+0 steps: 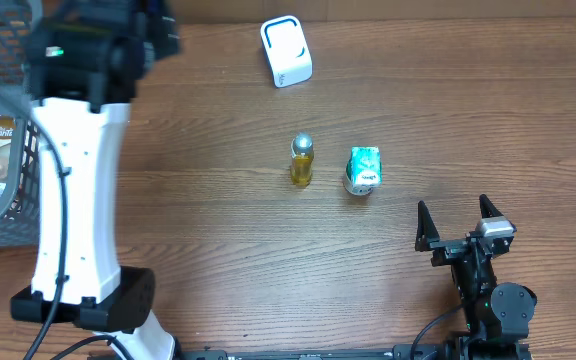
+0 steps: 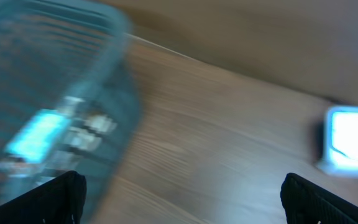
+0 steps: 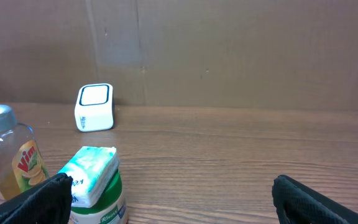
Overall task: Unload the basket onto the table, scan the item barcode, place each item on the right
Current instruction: 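Stand the yellow bottle upright on the table and release, then reach the left gripper into the basket and grasp a green packet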
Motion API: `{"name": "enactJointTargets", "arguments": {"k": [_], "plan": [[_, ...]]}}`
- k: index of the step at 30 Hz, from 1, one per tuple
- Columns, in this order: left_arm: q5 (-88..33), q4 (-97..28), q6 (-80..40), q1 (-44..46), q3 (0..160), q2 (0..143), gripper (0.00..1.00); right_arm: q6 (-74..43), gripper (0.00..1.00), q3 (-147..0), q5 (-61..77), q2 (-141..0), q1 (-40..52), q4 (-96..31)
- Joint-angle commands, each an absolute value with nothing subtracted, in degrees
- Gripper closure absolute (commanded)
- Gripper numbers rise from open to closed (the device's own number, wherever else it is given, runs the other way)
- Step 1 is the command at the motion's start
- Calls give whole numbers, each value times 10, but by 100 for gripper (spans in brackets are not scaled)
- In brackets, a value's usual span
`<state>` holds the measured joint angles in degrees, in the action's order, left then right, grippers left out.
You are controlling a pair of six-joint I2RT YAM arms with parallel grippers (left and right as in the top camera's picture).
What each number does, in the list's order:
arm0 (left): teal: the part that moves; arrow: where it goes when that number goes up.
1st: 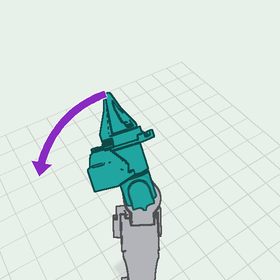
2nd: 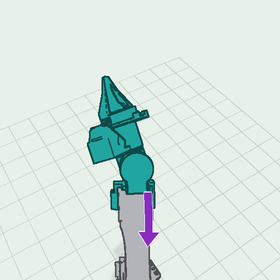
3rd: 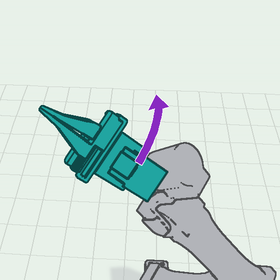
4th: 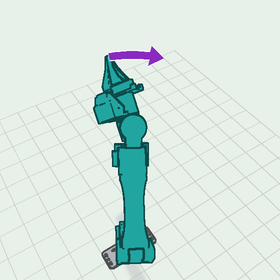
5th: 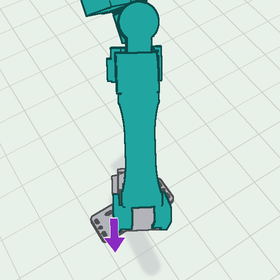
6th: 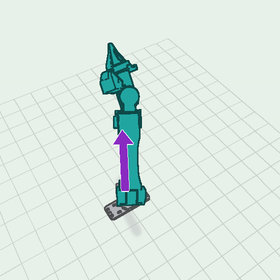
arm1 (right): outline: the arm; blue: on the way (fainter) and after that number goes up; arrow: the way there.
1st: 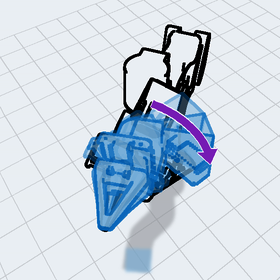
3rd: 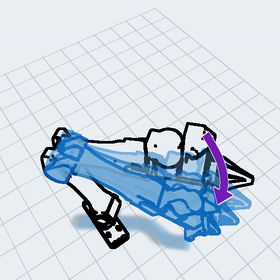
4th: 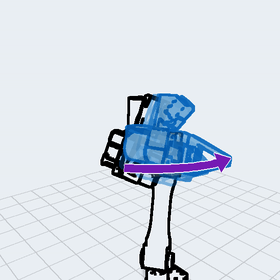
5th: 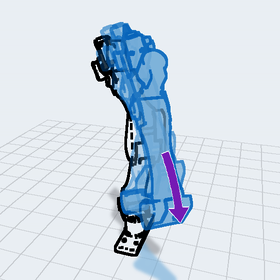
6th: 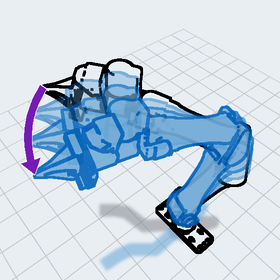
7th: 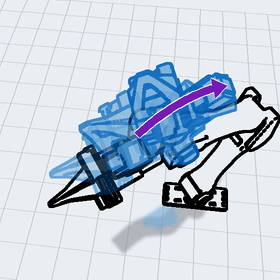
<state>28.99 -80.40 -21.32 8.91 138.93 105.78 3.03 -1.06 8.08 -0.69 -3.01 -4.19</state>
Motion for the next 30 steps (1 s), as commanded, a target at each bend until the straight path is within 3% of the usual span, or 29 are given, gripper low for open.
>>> {"name": "enactJointTargets", "arguments": {"k": [1,15,21,30], "plan": [[384,-808,-162,30,1404,1045,0,30,0,-4,75,-2,-31,-40],[310,-770,-100,-222,1348,1057,0,30,0,-4,75,-2,-31,-40],[282,-704,-63,-310,1244,1059,0,30,0,-4,75,-2,-31,-40],[165,-589,86,-391,1089,1103,3,30,0,-4,75,-2,-31,-40]]}}
